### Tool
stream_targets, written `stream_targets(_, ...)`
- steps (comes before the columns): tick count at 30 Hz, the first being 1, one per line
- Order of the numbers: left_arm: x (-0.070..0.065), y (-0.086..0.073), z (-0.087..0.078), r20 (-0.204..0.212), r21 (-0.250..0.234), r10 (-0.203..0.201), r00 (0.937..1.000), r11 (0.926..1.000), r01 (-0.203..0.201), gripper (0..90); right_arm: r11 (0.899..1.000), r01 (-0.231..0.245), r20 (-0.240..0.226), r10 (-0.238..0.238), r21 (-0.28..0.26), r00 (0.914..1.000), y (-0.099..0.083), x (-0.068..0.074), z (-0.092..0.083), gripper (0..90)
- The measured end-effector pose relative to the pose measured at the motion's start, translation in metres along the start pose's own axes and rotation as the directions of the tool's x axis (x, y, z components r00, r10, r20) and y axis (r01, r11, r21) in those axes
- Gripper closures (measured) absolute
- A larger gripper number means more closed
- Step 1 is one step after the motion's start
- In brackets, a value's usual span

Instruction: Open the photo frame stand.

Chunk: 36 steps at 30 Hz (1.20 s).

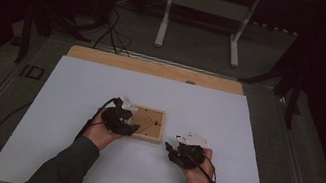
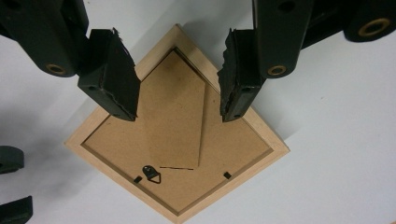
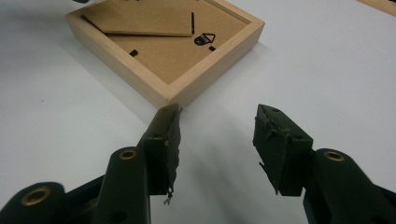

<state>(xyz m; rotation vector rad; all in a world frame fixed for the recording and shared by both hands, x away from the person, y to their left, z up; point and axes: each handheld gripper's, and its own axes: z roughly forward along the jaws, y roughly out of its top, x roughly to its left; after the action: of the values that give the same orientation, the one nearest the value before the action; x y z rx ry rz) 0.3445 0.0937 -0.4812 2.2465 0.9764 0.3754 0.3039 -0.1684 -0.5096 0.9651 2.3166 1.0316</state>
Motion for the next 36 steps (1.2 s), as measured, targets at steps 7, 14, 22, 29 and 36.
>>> stream_targets(7,-0.003,0.003,0.007,-0.002,0.018,0.017,0.9999,0.9997,-0.017,47.5,1.0,-0.001,-0.003,0.001,-0.001,1.0,0.0,0.0,0.0,51.1)
stream_targets(14,-0.005,0.003,0.015,-0.007,0.037,0.029,0.9995,0.9989,-0.029,47.5,1.0,-0.001,-0.006,0.001,-0.007,1.0,0.001,0.002,0.0,56.1)
stream_targets(22,-0.005,0.003,0.019,-0.001,0.04,0.031,0.9995,0.9987,-0.031,47.5,1.0,-0.019,0.003,0.019,-0.023,0.9998,0.003,0.005,0.005,83.1)
stream_targets(29,-0.006,0.003,0.023,0.003,0.039,0.035,0.9994,0.9986,-0.035,47.4,0.999,0.01,-0.012,-0.01,-0.03,0.9999,0.011,0.013,0.013,89.5)
stream_targets(36,-0.008,0.003,0.026,0.006,0.043,0.038,0.9992,0.9983,-0.039,47.2,1.0,0.002,-0.033,-0.003,-0.029,0.9995,0.016,0.018,0.026,89.6)
